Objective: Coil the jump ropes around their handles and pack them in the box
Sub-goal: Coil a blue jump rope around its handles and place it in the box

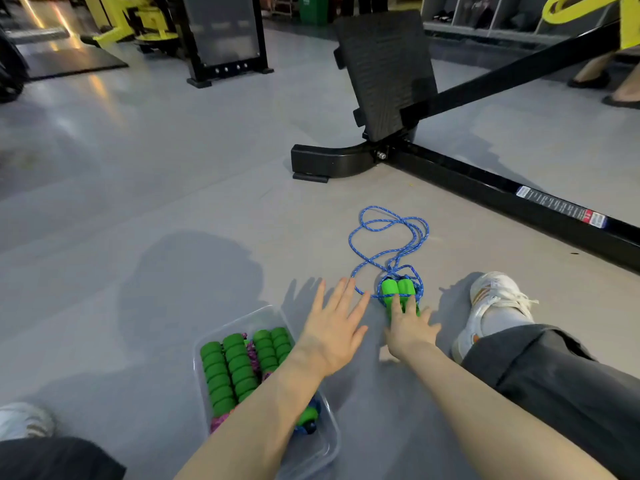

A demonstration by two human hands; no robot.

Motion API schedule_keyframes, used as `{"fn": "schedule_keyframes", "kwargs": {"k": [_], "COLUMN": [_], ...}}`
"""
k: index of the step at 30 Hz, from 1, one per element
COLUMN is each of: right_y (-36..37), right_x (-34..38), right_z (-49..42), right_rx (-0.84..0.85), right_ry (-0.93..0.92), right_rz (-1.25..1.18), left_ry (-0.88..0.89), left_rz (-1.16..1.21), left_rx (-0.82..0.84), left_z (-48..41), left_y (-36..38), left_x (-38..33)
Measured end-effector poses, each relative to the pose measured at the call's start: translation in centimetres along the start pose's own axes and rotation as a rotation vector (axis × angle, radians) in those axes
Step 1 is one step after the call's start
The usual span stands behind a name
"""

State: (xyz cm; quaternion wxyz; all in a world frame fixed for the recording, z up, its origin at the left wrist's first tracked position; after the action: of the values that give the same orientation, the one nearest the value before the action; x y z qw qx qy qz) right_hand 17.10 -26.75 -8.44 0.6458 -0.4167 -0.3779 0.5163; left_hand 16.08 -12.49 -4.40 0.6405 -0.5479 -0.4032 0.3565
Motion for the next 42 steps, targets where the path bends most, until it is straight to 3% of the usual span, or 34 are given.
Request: {"fn": "schedule_keyframes", "kwargs": {"k": [5,11,19,25,32,38,40,42], "right_y": [1.4,0.6,-1.5,-1.8,-2.5,-2.7,-2.4,-2.9], "right_x": [-1.2,2.6,3.6,1.7,1.1,1.4,1.3,1.6], "right_z": [-1.2,-0.9,-1.3,-2.6,-3.2,-3.3,-3.1,-2.6], "right_rx": [0.016,-0.049,-0.049,-0.052,-0.154,-0.137,-0.124,-0.250], "right_ry": [0.081,-0.048,-0.382,-0.445,-0.411,-0.379,-0.385,-0.443], "right_rz": [-0.166,-0.328,-0.212,-0.061,-0.023,-0.001,0.104,0.261], "left_ry": [0.049,-0.023,-0.119,-0.254,-0.263,-0.233,-0.199,-0.151], "left_rz": [-0.035,-0.074,0.035,0.077,0.052,-0.031,-0.054,-0.078], "left_rx": [0.023,-0.088,0.245,0.439,0.327,0.216,0.215,0.227], "left_z": [-0.3,0.0,-1.6,-2.7,-2.9,-3.1,-2.8,-2.6], "left_y": [1.7,1.1,3.9,5.9,4.8,3.6,4.0,4.1], "left_x": [0.7,1.1,-1.5,-3.0,-1.8,-0.2,-0.2,-0.4]}}
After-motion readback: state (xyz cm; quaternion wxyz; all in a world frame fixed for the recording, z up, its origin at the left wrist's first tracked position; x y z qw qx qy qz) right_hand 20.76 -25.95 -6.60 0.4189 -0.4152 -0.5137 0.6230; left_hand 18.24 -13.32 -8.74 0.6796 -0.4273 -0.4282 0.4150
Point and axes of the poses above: each hand's wrist, its own z-axis away from the middle knuckle, its own y-axis out of the palm, x = y × z, the point moved 5 cm from there along -z, towards the middle knuckle, and after that the axes turned 7 degrees about -y, right-handed, at the moved point
